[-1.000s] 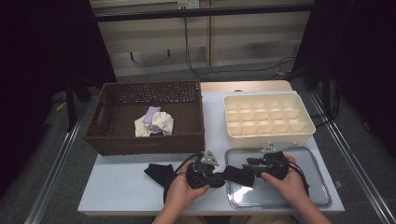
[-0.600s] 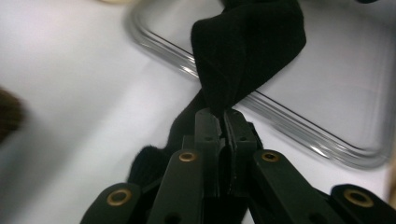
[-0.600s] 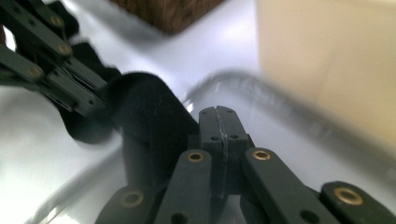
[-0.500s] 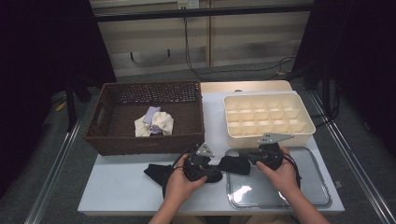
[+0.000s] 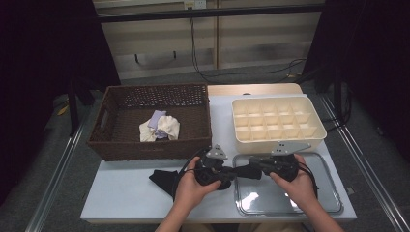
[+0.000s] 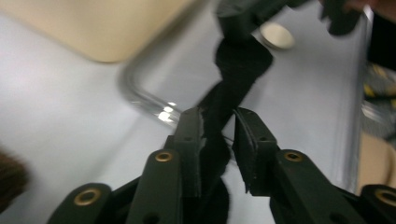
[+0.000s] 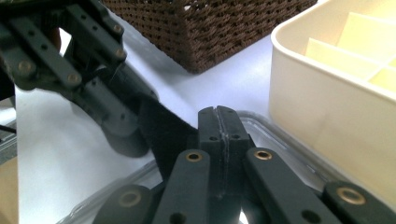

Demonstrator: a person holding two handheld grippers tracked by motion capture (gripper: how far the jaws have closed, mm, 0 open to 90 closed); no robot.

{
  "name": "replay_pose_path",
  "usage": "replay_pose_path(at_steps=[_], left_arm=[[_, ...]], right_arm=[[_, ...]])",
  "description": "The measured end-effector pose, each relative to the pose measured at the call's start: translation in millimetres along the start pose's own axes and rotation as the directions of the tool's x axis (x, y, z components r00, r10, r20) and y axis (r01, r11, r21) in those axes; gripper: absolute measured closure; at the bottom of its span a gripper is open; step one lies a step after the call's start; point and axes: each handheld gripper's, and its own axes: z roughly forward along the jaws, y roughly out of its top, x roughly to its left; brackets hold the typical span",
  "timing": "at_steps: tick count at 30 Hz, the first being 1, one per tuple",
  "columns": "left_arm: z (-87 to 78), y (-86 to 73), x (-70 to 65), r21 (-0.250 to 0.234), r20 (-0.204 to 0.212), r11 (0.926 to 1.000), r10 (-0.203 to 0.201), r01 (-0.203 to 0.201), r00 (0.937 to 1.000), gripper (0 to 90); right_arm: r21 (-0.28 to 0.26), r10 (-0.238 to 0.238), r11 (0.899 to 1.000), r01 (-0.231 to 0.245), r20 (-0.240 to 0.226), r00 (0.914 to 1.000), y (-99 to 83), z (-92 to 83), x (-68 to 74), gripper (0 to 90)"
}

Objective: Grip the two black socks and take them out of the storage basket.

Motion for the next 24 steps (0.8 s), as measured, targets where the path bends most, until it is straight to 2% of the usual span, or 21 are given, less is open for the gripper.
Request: replay_pose_path(at_steps=[3,6,9,11,13,14,16,17,19,20,22,23,24], left_arm=[[4.3,-1.9,-4.4,0.049,0.005,0.9983,0.031,-0.031,0.9995,83.4],[8.7,-5.9,-6.3,0.052,0.009,0.9983,0.024,-0.025,0.9997,83.4],[12.4,-8.6,-9.0,0.067,0.017,0.9973,0.030,-0.031,0.9994,82.7],[13.2,-9.6,-8.6,0.075,0.006,0.9967,0.031,-0.031,0.9995,79.6],[14.2,-11.0,-6.9,0.047,-0.011,0.9989,0.007,-0.007,0.9999,69.2],[14.7,-11.9,-6.4,0.023,-0.009,0.9996,-0.015,0.015,0.9999,66.2],[10.3,-12.2,-4.2,0.022,-0.010,0.9996,-0.018,0.019,0.9998,62.3],[7.6,-12.8,-3.6,0.009,-0.014,0.9996,-0.028,0.028,0.9995,59.6],[0.8,-14.3,-1.7,0.003,-0.020,0.9992,-0.040,0.040,0.9990,57.6],[-3.6,-15.2,-0.1,0.015,-0.021,0.9991,-0.039,0.039,0.9990,57.1],[-11.0,-18.8,2.4,0.011,-0.034,0.9989,-0.044,0.045,0.9984,57.1],[-14.8,-20.3,3.5,0.008,-0.040,0.9984,-0.056,0.056,0.9977,57.1],[-17.8,-22.6,5.2,-0.001,-0.044,0.9980,-0.062,0.062,0.9971,57.1]], right_arm=[[-0.020,0.037,0.999,-0.037,0.013,0.9992,-1.6,-5.2,-1.6,78.4],[-0.043,0.060,0.997,-0.059,0.020,0.9980,-1.1,-9.9,-5.4,73.5],[-0.071,0.102,0.992,-0.100,0.013,0.9947,0.0,-12.8,-9.1,70.7],[-0.065,0.104,0.993,-0.103,0.005,0.9946,0.8,-11.9,-8.8,70.7],[-0.033,0.106,0.994,-0.107,-0.029,0.9940,-2.8,-4.9,-3.5,70.8],[0.005,0.088,0.996,-0.088,-0.036,0.9955,-5.9,0.4,0.5,70.6],[0.067,0.043,0.997,-0.041,-0.036,0.9984,-13.3,10.4,7.6,70.9],[0.093,0.028,0.995,-0.025,-0.040,0.9988,-16.7,14.3,9.7,73.0],[0.149,-0.022,0.988,0.025,-0.020,0.9996,-21.0,19.6,11.3,81.1],[0.170,-0.027,0.985,0.030,-0.021,0.9994,-22.1,21.2,10.7,84.5],[0.172,-0.031,0.985,0.034,-0.018,0.9993,-21.4,20.7,7.5,90.0],[0.172,-0.044,0.984,0.046,-0.011,0.9990,-20.6,20.3,5.6,90.0],[0.181,-0.056,0.982,0.053,0.012,0.9984,-19.8,19.0,4.5,90.0]])
